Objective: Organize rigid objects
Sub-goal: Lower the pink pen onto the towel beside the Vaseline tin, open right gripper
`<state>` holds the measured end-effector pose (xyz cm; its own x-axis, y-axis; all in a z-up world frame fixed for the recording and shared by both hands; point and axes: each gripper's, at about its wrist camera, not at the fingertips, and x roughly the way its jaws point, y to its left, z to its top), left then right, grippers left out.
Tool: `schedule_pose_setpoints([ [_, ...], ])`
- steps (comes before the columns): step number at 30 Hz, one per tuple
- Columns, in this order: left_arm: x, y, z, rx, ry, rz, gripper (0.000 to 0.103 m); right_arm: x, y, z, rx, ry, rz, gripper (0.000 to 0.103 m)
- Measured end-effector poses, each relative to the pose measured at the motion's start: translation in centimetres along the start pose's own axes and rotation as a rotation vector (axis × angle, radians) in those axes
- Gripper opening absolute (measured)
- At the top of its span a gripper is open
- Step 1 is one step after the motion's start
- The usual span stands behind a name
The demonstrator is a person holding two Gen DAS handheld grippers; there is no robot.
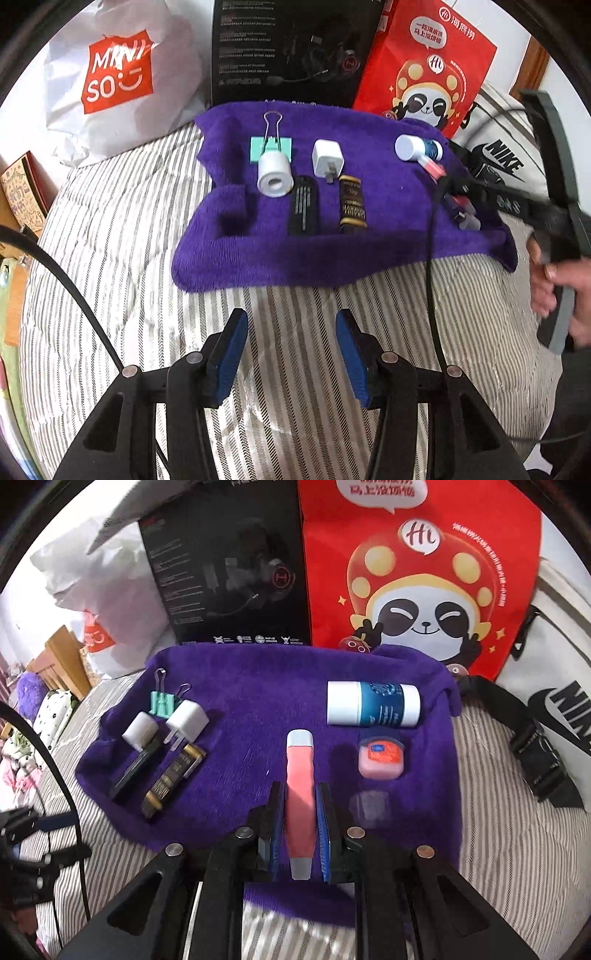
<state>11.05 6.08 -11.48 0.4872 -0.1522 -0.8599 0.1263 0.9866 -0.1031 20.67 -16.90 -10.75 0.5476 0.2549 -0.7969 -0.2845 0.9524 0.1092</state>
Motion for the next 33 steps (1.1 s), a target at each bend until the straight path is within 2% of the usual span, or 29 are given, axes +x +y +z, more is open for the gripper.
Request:
schedule_pose_setpoints([
  [11, 0.1, 0.1, -0.1, -0.009, 0.004, -0.010, 0.049, 3.1, 0.2, 1.2, -0.018, 0.052, -0.032, 0.017],
  [24, 0.1, -0.2, -0.4, -0.011, 0.009, -0.017, 0.052, 3.8, 0.7, 1.1, -0.051, 0.074, -0.041, 0.017],
  [28, 0.1, -0.3, -0.5, -0.004, 0.012, -0.018, 0.053, 3.7, 0.6, 1.2, -0.056, 0.077, 0.004, 0.032],
  [31, 0.0, -0.4, -0.4, -0.003, 0.008, -0.018, 0.054, 3.4, 0.7, 1.1, -0.057, 0.088, -0.001, 0.033],
  [33, -0.2, -0.4, -0.3, -0.009, 0.004, -0.027, 0.054, 2.5, 0.9, 1.1, -0.068, 0.071, -0.022, 0.038],
])
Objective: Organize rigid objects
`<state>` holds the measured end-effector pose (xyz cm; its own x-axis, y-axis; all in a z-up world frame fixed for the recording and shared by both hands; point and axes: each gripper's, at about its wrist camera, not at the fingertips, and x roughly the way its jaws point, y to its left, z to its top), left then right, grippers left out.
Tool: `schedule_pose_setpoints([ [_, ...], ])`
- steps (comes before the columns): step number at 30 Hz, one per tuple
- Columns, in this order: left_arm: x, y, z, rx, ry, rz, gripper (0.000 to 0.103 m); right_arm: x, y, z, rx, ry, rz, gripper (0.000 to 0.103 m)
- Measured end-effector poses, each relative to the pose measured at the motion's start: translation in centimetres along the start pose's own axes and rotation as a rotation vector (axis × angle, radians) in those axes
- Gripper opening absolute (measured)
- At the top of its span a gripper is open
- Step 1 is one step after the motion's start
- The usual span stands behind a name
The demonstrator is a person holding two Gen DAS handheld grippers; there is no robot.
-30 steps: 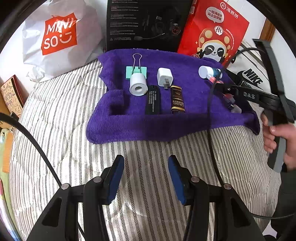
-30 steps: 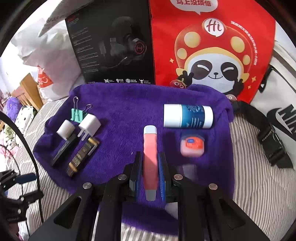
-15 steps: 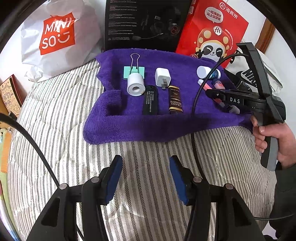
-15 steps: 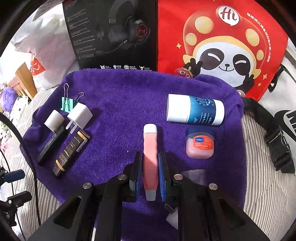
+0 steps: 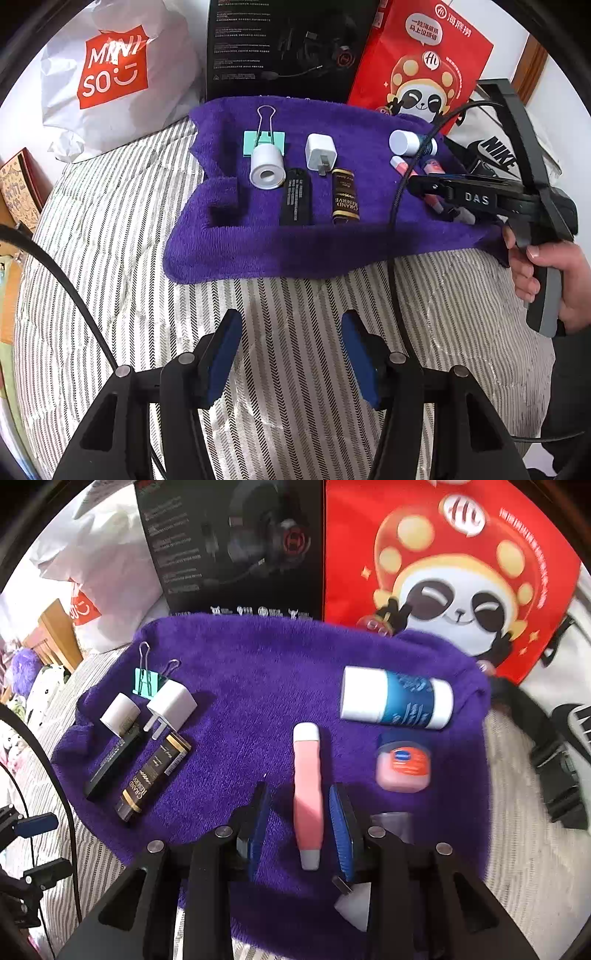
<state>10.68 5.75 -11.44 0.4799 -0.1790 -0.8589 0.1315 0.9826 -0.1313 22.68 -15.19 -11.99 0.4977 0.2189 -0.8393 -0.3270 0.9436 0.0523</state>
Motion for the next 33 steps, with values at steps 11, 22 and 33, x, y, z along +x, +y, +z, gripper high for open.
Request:
schedule_pose_setpoints([
  [11, -3.0, 0.1, -0.2, -0.032, -0.063, 0.000, 0.078, -7.7, 1.2, -2.0, -0.007, -0.107, -0.059, 0.086],
  [22, -6.3, -2.6, -0.5, -0.075, -0.100, 0.040, 0.102, -14.3, 1.4, -6.9, 0.032, -0.165, -0.132, 0.103],
  [33, -9.7, -5.7, -1.3, -0.070, -0.134, 0.105, 0.102, -19.2, 0.2, -10.7, 0.145, -0.171, -0.132, 0.103],
])
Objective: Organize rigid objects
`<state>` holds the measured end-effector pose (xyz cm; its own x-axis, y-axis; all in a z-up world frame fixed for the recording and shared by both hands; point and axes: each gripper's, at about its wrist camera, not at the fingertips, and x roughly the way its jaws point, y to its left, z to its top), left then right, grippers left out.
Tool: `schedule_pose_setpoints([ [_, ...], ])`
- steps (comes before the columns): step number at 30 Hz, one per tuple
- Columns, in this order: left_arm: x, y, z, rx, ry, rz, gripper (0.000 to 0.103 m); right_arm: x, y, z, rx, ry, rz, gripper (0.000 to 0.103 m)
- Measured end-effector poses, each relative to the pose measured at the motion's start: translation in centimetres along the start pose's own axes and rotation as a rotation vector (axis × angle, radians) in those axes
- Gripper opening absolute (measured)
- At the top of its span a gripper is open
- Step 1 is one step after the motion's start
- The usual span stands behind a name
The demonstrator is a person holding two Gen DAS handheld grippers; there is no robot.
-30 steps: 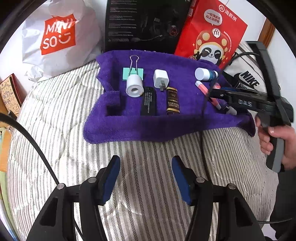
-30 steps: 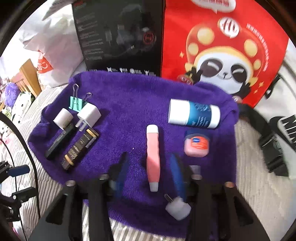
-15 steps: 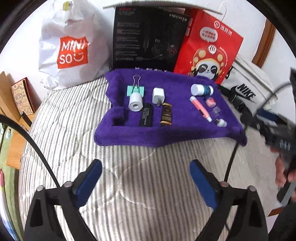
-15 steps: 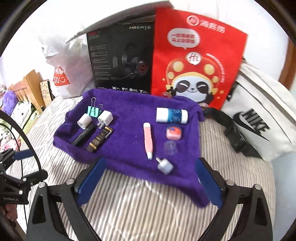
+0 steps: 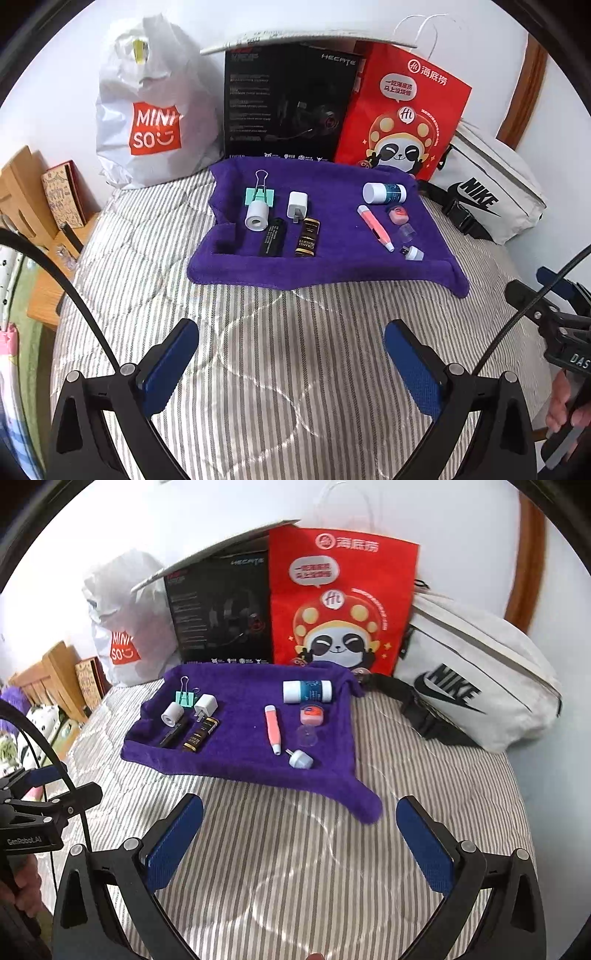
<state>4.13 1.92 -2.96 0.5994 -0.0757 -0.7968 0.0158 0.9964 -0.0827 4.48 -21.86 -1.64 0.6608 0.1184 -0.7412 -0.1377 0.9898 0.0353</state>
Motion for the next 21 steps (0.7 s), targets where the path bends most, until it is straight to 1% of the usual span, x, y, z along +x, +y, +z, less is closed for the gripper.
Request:
schedule_pose_setpoints([
  [3, -0.9, -0.7, -0.2, 0.020, -0.010, 0.003, 0.102, -1.2, -0.7, -0.5, 0.036, -0.004, 0.004, 0.103],
  [6, -1.6, -1.0, -0.3, 0.029, -0.016, 0.016, 0.102, -1.9, -1.1, -0.5, 0.045, 0.002, 0.005, 0.103],
  [10, -2.2, -1.4, -0.2, 0.039, -0.023, 0.021, 0.102, -3.0, -1.2, -0.6, 0.047, -0.017, 0.000, 0.103],
  [13, -2.4, -1.6, -0.3, 0.045, -0.025, 0.032, 0.102, -3.4, -1.3, -0.6, 0.038, -0.023, -0.015, 0.103],
  [21, -2.7, -1.8, -0.7, 0.050, -0.021, 0.034, 0.102, -3.6, -1.6, -1.1, 0.047, -0.017, -0.011, 0.103],
])
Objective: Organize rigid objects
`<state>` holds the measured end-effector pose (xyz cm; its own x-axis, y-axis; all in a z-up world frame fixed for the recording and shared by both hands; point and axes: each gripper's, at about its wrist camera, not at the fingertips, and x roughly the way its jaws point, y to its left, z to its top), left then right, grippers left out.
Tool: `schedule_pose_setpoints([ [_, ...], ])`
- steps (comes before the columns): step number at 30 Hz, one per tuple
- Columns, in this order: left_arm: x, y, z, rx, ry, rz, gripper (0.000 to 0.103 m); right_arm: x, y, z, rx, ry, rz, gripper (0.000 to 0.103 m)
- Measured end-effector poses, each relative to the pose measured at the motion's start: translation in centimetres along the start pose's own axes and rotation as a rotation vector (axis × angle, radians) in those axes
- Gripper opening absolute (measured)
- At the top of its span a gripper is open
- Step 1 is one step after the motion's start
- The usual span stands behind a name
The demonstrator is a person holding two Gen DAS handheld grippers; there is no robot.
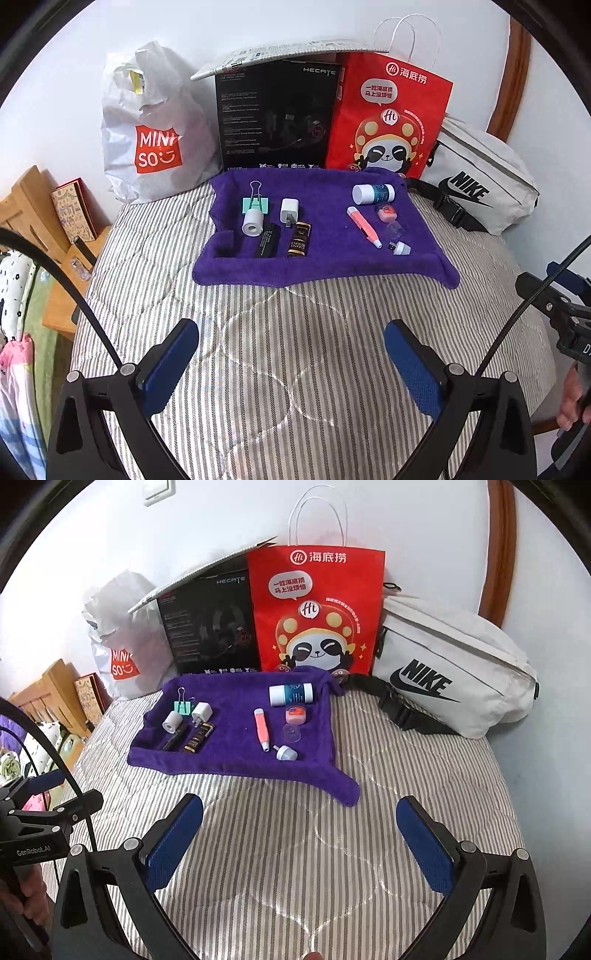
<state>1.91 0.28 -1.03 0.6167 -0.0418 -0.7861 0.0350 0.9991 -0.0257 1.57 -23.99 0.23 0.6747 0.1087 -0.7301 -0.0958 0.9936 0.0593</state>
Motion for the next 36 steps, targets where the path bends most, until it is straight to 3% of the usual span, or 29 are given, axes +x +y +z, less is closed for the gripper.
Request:
schedule_pose_setpoints([
  [36, -0.44, -0.31, 0.21, 0.012, -0.003, 0.002, 0.102, 0.49, -0.16, -0.77, -0.006, 0.030, -0.004, 0.103],
])
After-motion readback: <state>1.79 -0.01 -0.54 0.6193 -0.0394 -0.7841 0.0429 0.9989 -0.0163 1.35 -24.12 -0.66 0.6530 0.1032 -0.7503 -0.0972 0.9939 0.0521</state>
